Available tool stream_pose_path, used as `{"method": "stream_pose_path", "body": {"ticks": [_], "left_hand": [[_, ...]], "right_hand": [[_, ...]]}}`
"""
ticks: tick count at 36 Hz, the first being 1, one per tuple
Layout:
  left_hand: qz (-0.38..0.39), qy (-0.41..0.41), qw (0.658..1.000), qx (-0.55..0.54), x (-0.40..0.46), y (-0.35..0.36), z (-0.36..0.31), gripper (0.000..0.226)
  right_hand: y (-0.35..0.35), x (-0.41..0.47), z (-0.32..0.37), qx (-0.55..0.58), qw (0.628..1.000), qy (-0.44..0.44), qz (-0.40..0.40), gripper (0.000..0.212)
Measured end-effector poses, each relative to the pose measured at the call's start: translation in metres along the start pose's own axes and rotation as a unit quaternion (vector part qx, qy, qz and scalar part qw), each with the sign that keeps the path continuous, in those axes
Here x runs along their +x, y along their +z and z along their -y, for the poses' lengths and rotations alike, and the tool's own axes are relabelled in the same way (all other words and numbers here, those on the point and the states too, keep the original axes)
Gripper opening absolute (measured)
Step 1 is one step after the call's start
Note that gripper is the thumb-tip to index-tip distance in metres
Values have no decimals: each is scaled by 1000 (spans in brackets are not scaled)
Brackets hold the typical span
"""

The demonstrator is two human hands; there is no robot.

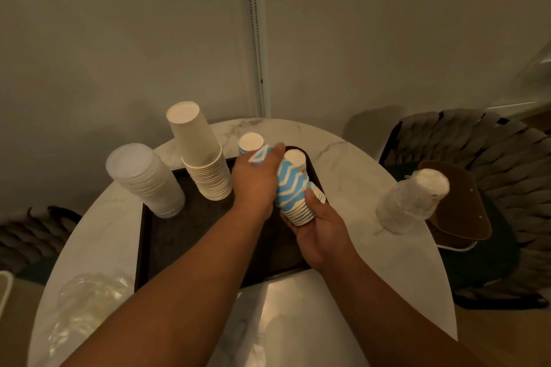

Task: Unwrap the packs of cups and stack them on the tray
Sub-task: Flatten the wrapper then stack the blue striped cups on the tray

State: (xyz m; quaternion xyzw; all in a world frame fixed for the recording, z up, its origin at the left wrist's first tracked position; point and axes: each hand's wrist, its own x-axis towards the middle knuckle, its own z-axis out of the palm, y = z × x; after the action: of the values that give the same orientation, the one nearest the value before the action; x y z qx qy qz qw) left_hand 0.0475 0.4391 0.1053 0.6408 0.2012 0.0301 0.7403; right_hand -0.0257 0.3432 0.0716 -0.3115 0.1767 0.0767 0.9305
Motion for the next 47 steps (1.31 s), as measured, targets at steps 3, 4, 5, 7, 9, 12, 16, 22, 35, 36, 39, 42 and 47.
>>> {"method": "stream_pose_path", "body": {"ticks": [3,4,5,7,9,12,16,22,35,36,39,42,47], "left_hand": [[-40,63,996,47,18,2,-25,59],[-39,95,992,78,23,3,-35,55],[-37,128,985,111,27,4,-45,49],[-34,201,966,160,35,5,-64,47],[-33,260,946,190,44,5,-78,53],[-29,291,928,229,62,0,-78,65],[-30,279,920,274,72,-4,-61,71],[-15,253,927,276,74,-6,-38,75],[12,196,923,332,79,-10,-12,58],[15,191,922,337,79,-10,-12,58],[17,200,916,347,74,-8,-17,55],[-24,259,917,302,57,-6,-28,48],[39,184,967,172,14,1,-26,61]], "right_hand": [[-4,3,4,3,1000,-5,-17,45],[-7,4,5,8,1000,-4,-25,48],[-10,5,6,10,999,-1,-31,50],[-14,6,8,9,999,2,-38,49],[-16,7,10,8,999,0,-35,44],[-17,8,12,10,999,-1,-40,41],[-19,10,13,9,999,0,-45,40],[-23,12,14,11,998,1,-55,39],[-25,14,15,3,998,4,-56,31],[-24,15,14,3,998,4,-56,36],[-23,15,13,2,998,3,-58,44],[-21,15,12,6,998,3,-58,48],[-11,15,14,15,999,7,-43,50]]}}
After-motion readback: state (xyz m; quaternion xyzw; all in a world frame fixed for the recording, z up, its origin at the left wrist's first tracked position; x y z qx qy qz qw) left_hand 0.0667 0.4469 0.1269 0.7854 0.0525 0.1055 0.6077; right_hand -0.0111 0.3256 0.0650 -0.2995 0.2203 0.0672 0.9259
